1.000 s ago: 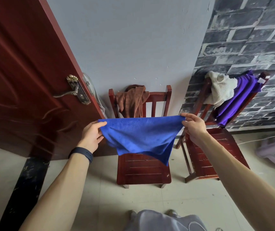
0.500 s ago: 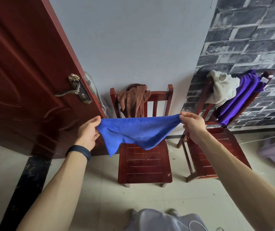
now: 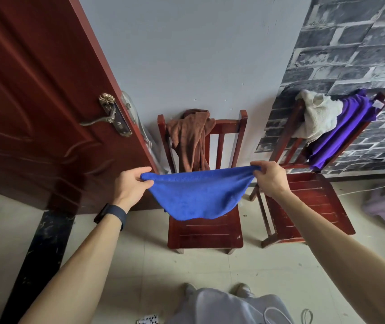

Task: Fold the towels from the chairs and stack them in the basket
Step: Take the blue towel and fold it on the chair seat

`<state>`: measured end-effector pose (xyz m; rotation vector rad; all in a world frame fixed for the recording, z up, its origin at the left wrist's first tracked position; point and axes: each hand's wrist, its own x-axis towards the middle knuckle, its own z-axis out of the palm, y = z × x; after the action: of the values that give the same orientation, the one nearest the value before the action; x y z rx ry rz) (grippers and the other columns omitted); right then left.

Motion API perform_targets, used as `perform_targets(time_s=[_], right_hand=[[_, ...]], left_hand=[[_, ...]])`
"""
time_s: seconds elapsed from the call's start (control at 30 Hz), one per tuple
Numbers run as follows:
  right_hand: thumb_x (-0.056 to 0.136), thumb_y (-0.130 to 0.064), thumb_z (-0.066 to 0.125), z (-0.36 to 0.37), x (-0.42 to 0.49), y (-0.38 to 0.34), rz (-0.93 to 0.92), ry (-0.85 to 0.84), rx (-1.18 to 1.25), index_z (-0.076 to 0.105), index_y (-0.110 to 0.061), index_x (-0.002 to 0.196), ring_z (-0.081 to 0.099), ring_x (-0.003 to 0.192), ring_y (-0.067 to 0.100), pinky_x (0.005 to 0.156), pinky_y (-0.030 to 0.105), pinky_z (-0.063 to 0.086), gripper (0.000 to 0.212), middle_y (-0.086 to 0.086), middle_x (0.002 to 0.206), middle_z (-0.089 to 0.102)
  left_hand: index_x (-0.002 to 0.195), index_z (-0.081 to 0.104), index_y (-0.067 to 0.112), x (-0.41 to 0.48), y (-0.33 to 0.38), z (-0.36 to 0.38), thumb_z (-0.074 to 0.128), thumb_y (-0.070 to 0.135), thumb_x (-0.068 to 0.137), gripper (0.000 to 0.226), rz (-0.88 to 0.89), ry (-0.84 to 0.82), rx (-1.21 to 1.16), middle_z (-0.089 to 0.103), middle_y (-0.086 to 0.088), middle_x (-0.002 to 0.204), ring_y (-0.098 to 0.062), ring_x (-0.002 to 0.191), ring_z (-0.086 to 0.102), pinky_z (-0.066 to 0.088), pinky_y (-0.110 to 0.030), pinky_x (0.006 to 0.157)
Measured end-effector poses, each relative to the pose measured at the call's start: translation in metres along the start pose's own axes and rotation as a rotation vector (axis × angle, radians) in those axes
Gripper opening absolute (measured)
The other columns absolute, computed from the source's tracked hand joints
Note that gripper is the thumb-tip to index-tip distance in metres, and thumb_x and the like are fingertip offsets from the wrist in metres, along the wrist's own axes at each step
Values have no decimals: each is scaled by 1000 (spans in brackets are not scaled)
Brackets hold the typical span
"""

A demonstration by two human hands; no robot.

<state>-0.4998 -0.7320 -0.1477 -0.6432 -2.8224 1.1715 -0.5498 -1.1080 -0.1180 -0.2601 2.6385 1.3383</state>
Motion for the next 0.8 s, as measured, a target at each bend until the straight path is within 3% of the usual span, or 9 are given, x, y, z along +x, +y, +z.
perform_targets(time_s=[0.07, 0.2, 0.33, 0.57, 0.67, 0.8], right_hand=[[94, -6, 54, 6, -8, 12, -37, 11, -92, 71, -12, 121, 63, 105, 32, 92, 25, 41, 33, 14, 113, 65], [97, -8, 54, 21, -36, 36, -61, -1, -216, 72, -8, 118, 61, 103, 33, 88, 32, 44, 28, 15, 110, 64], [97, -10, 54, 38, -71, 60, -12, -57, -280, 73, -10, 114, 61, 98, 28, 84, 31, 45, 25, 9, 108, 63], [96, -10, 55, 57, -111, 92, 134, -192, -352, 75, -13, 111, 60, 102, 27, 88, 29, 42, 25, 6, 115, 57], [96, -14, 55, 58, -99, 88, 172, -180, -378, 74, -17, 113, 61, 103, 30, 85, 32, 43, 26, 7, 116, 56], [93, -27, 52, 67, -63, 82, 290, -209, -401, 73, -36, 111, 62, 100, 29, 74, 32, 42, 29, -1, 104, 59]], left_hand=[[115, 75, 17, -5, -11, 4, 76, 9, 80, 36, 68, 43, 215, 75, -3, 102, -20, 95, 68, 48, -24, 85], [93, 79, 28, -18, -43, 16, 76, 30, 82, 11, 200, 130, 596, 70, -3, 89, -31, 87, 64, 50, -37, 69], [96, 78, 33, -38, -83, 25, 71, 43, 86, 15, 195, 34, 821, 70, 4, 93, -27, 89, 59, 45, -33, 68], [98, 75, 31, -46, -125, 33, 61, 50, 90, 25, 119, -207, 894, 68, 5, 98, -23, 96, 63, 46, -30, 69], [94, 73, 28, -32, -125, 41, 59, 49, 92, 25, 79, -231, 855, 68, 3, 102, -25, 98, 65, 45, -29, 65], [97, 70, 29, -2, -117, 59, 58, 47, 93, 22, -27, -196, 750, 71, -1, 97, -30, 93, 66, 43, -28, 63]])
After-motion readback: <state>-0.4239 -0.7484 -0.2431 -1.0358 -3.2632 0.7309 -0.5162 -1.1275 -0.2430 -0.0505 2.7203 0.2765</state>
